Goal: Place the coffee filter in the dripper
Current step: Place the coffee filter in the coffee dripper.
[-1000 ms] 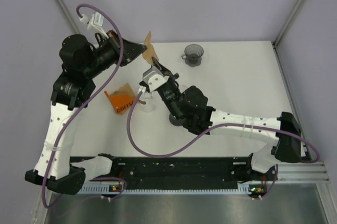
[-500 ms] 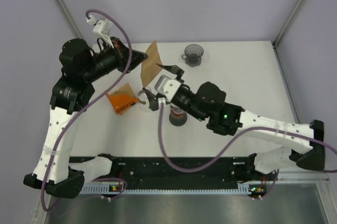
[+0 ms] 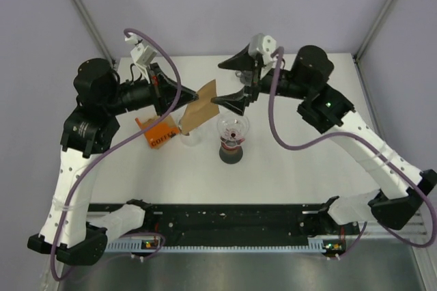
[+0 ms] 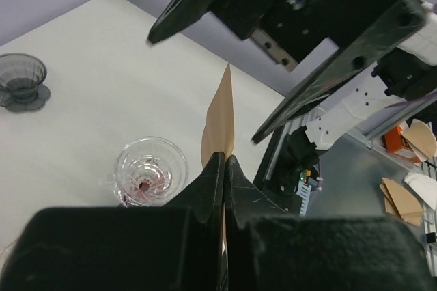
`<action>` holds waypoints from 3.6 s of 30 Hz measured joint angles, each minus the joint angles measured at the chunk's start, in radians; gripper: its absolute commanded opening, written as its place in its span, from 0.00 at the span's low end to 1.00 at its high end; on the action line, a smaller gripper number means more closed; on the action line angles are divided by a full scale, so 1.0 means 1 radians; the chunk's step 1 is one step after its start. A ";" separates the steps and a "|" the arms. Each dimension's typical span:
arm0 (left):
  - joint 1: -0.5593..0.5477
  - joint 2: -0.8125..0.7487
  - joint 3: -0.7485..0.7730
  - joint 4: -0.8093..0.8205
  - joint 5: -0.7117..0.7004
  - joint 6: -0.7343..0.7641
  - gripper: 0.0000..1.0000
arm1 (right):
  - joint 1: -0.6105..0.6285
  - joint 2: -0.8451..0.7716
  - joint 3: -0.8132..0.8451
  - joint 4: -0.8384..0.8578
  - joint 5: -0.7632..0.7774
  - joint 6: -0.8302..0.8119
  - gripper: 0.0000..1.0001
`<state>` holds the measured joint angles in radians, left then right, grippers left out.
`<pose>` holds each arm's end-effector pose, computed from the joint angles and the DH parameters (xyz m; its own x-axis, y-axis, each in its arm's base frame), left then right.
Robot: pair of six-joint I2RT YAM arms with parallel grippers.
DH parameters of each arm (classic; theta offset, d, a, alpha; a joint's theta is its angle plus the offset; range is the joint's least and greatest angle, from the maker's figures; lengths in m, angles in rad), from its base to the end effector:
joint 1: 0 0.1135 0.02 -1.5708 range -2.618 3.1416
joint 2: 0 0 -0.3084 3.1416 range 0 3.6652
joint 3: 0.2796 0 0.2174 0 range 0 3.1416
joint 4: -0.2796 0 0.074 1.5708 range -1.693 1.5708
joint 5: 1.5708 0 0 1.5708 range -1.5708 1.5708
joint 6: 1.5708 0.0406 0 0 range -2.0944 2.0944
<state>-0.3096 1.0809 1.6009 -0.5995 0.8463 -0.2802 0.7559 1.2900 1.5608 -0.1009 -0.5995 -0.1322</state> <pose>0.1117 -0.0677 0.5335 -0.3251 -0.0884 -0.9415 0.8564 0.3947 -0.3328 0.1486 0.1716 0.5417 0.2499 0.0861 -0.9644 -0.9463 0.2327 -0.2245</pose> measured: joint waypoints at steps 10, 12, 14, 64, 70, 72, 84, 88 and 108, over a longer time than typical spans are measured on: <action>-0.004 -0.024 -0.013 0.014 0.088 -0.005 0.00 | -0.008 0.151 -0.005 0.021 -0.390 0.193 0.20; -0.004 -0.024 -0.020 0.018 0.091 -0.006 0.00 | -0.008 0.151 -0.010 0.080 -0.449 0.235 0.00; -0.005 -0.023 -0.025 0.020 0.092 -0.012 0.03 | -0.008 0.151 -0.010 0.113 -0.486 0.262 0.00; -0.033 -0.137 -0.099 -0.266 0.129 0.510 0.18 | -0.008 0.039 -0.029 -0.155 -0.407 -0.007 0.00; -0.033 -0.136 -0.099 -0.240 0.075 0.506 0.24 | -0.008 0.039 -0.029 -0.156 -0.397 -0.008 0.00; -0.033 -0.135 -0.092 -0.241 0.053 0.508 0.29 | -0.008 0.039 -0.029 -0.160 -0.395 -0.011 0.00; -0.033 -0.141 -0.044 -0.240 -0.041 0.543 0.32 | -0.008 0.039 -0.029 -0.180 -0.390 -0.032 0.00; -0.033 -0.143 -0.082 -0.240 -0.044 0.553 0.33 | -0.008 0.037 -0.029 -0.184 -0.389 -0.033 0.00; -0.033 -0.135 -0.117 -0.239 0.040 0.542 0.37 | -0.008 0.025 -0.029 -0.185 -0.380 -0.033 0.00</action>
<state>-0.3424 0.9463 1.4841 -0.8387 0.8864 0.2615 0.7475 1.3151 1.5314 -0.2859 -0.9794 -0.1654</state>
